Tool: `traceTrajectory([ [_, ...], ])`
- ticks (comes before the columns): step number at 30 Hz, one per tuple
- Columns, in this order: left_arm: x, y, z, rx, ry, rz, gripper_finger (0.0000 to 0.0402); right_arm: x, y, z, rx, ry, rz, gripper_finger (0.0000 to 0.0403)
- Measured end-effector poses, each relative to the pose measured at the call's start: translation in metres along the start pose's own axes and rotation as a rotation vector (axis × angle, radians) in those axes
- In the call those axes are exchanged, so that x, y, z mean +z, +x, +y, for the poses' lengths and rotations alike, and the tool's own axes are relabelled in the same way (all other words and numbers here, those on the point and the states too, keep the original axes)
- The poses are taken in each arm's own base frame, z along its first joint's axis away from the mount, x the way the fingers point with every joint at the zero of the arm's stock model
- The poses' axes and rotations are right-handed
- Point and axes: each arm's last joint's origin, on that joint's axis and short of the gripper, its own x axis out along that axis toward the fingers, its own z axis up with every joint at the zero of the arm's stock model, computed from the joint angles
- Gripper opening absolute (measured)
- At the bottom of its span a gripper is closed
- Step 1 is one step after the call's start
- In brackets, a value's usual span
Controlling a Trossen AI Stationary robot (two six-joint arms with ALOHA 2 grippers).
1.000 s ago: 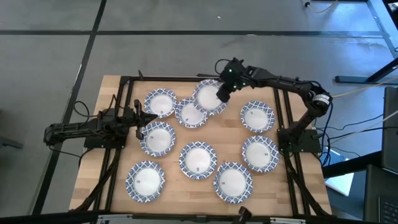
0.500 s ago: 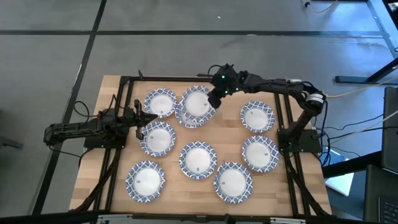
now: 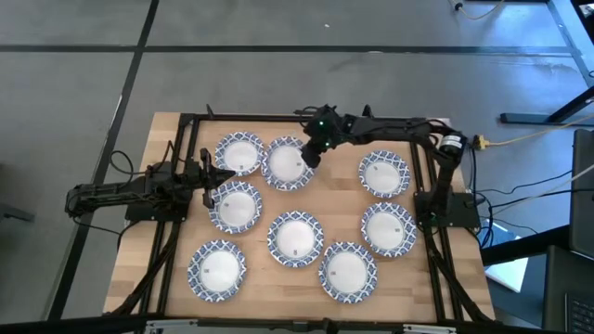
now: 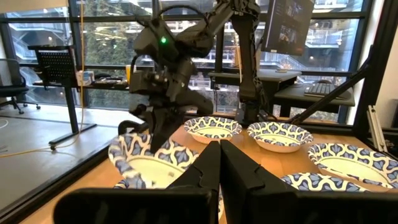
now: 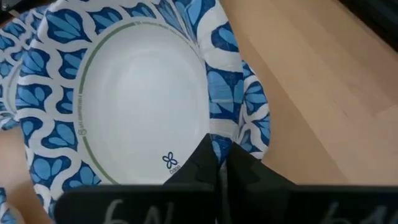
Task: Nest bowls inside each other
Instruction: Stack the bowl on top of the bowl on the table
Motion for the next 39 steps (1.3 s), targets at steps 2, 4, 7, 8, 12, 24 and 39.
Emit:
traceTrajectory([
  [2, 0.000, 0.000, 0.000, 0.000, 0.000, 0.000, 0.0000, -0.003, 0.004, -0.001, -0.002, 0.006, 0.016, 0.0004],
  [4, 0.000, 0.000, 0.000, 0.000, 0.000, 0.000, 0.0000, -0.004, 0.006, -0.002, -0.003, 0.007, 0.022, 0.0004],
  [7, 0.000, 0.000, 0.000, 0.000, 0.000, 0.000, 0.0000, -0.008, 0.007, -0.003, -0.007, 0.012, 0.056, 0.0004],
  [8, 0.000, 0.000, 0.000, 0.000, 0.000, -0.001, 0.0000, -0.009, 0.007, -0.003, -0.012, 0.012, 0.069, 0.0004],
  [12, 0.000, 0.000, 0.000, 0.000, 0.000, 0.000, 0.0000, -0.012, 0.005, -0.009, -0.025, 0.012, 0.101, 0.0004],
  [24, 0.000, 0.000, 0.000, 0.000, 0.000, 0.000, 0.0000, -0.022, 0.002, -0.016, -0.049, 0.003, 0.217, 0.0022],
  [39, 0.000, 0.000, 0.000, 0.000, 0.000, 0.000, 0.0000, -0.022, 0.002, -0.014, 0.011, 0.035, 0.211, 0.0162],
])
